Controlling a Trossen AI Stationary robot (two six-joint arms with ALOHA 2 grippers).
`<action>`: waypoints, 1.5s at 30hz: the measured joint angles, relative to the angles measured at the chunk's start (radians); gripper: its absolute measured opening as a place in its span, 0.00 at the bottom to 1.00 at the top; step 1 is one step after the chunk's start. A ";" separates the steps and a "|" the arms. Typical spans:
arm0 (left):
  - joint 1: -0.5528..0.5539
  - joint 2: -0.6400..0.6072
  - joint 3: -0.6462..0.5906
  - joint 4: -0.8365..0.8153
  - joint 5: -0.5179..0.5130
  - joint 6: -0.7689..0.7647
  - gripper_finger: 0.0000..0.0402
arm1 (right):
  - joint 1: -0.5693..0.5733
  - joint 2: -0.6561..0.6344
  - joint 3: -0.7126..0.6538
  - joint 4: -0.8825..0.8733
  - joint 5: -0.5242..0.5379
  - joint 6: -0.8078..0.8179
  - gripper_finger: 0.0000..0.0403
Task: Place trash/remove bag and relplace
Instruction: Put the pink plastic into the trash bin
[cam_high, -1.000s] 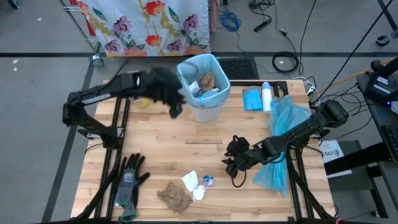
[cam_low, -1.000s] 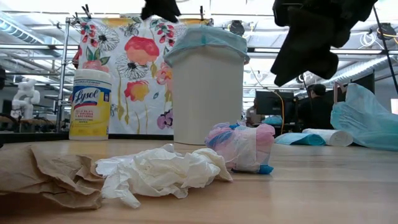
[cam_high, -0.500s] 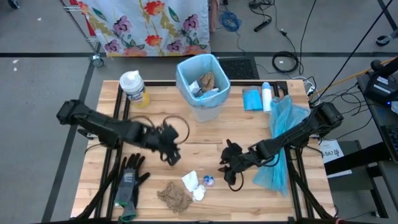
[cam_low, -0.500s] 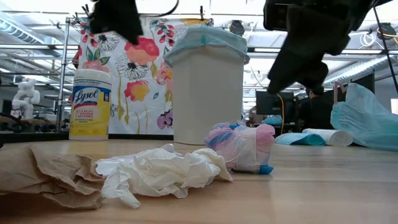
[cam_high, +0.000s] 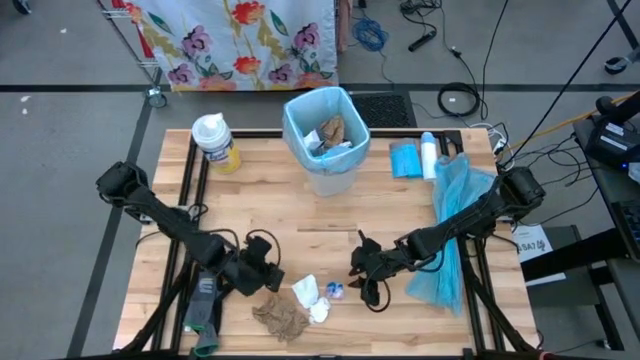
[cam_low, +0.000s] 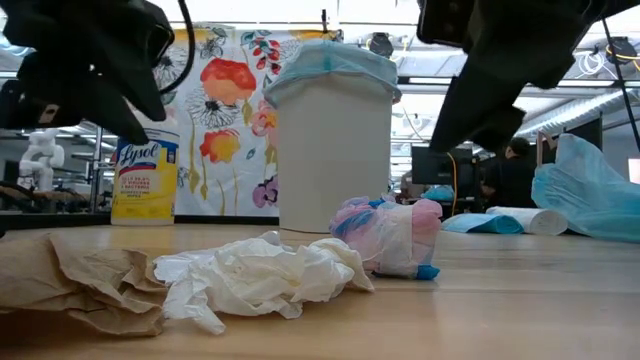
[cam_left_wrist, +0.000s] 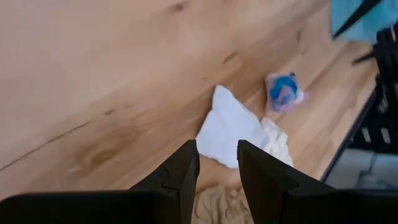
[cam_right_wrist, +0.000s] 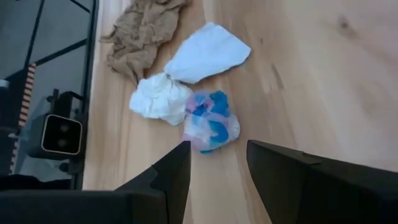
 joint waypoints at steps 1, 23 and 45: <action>-0.008 0.000 0.000 -0.003 -0.014 -0.017 0.29 | 0.000 0.013 0.000 0.013 -0.004 0.000 0.37; -0.035 -0.001 0.000 -0.035 -0.042 0.001 0.29 | -0.016 0.370 0.259 -0.043 -0.045 -0.037 0.21; 0.026 -0.004 0.001 -0.159 0.130 0.352 0.29 | -0.032 0.006 0.496 -0.818 0.190 0.171 0.00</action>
